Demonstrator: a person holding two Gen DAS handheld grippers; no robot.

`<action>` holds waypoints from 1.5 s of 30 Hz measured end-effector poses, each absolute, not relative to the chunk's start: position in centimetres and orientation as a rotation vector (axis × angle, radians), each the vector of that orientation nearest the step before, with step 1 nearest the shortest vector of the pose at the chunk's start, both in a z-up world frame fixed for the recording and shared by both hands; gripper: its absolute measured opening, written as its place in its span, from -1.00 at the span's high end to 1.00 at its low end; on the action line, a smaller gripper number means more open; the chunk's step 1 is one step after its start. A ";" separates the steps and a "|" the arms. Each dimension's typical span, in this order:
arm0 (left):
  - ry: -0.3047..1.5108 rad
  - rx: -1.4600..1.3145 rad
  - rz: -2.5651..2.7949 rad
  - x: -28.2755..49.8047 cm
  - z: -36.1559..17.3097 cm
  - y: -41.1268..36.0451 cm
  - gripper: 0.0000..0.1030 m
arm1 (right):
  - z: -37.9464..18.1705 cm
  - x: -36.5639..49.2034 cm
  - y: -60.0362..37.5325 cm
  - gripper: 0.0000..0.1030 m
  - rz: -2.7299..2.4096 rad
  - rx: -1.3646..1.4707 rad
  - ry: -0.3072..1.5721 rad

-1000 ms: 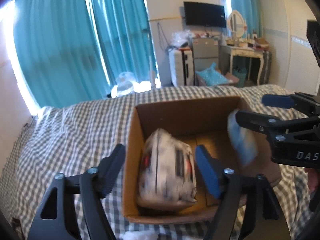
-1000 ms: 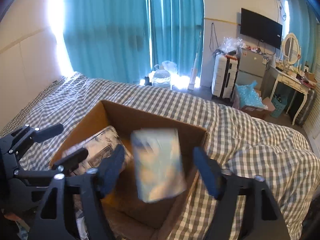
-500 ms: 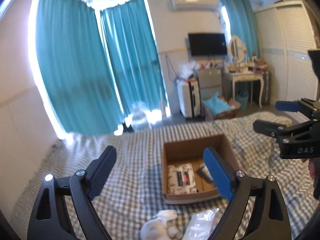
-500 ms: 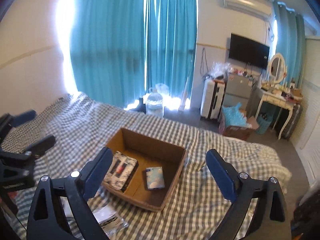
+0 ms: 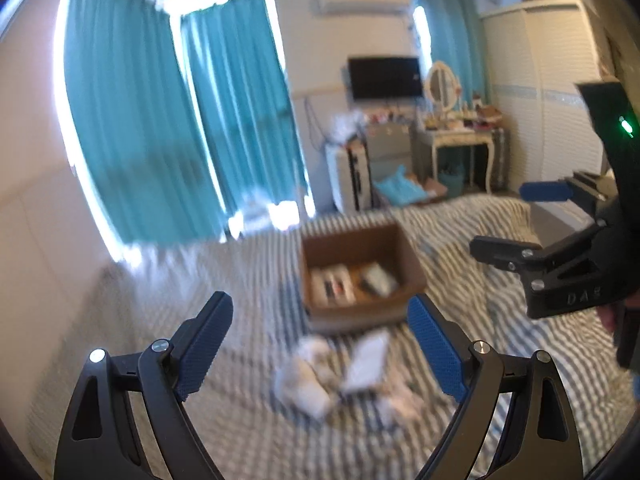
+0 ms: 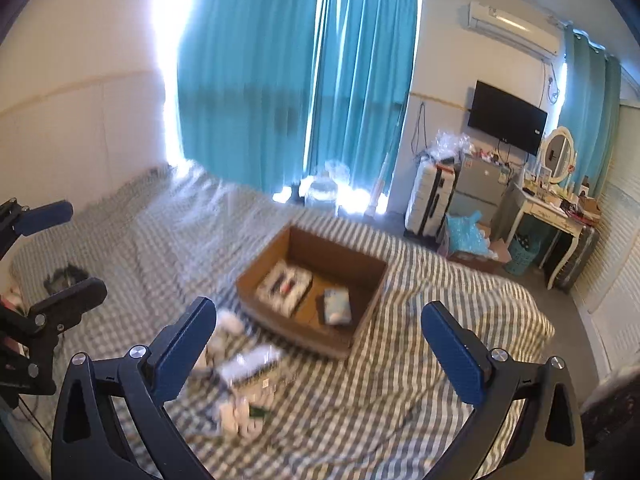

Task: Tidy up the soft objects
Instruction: 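Grasp the white sock with the left tool while the right tool grasps the white cloth bundle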

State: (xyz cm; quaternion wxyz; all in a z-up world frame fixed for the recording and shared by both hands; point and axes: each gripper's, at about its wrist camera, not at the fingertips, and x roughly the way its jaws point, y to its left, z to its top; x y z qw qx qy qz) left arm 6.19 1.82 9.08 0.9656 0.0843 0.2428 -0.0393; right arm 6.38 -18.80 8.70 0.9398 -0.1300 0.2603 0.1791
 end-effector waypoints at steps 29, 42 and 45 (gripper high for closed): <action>0.850 -0.019 0.051 13.6 -12.1 6.5 -0.76 | -16.6 10.1 -11.3 0.23 0.474 -0.227 0.907; 0.910 -0.031 0.044 15.3 -14.1 6.0 -0.63 | -13.4 9.9 -19.7 0.53 0.340 -0.047 0.817; 0.929 -0.047 0.043 16.0 -14.8 6.1 -0.22 | -13.0 10.4 -21.2 0.53 0.340 0.036 0.818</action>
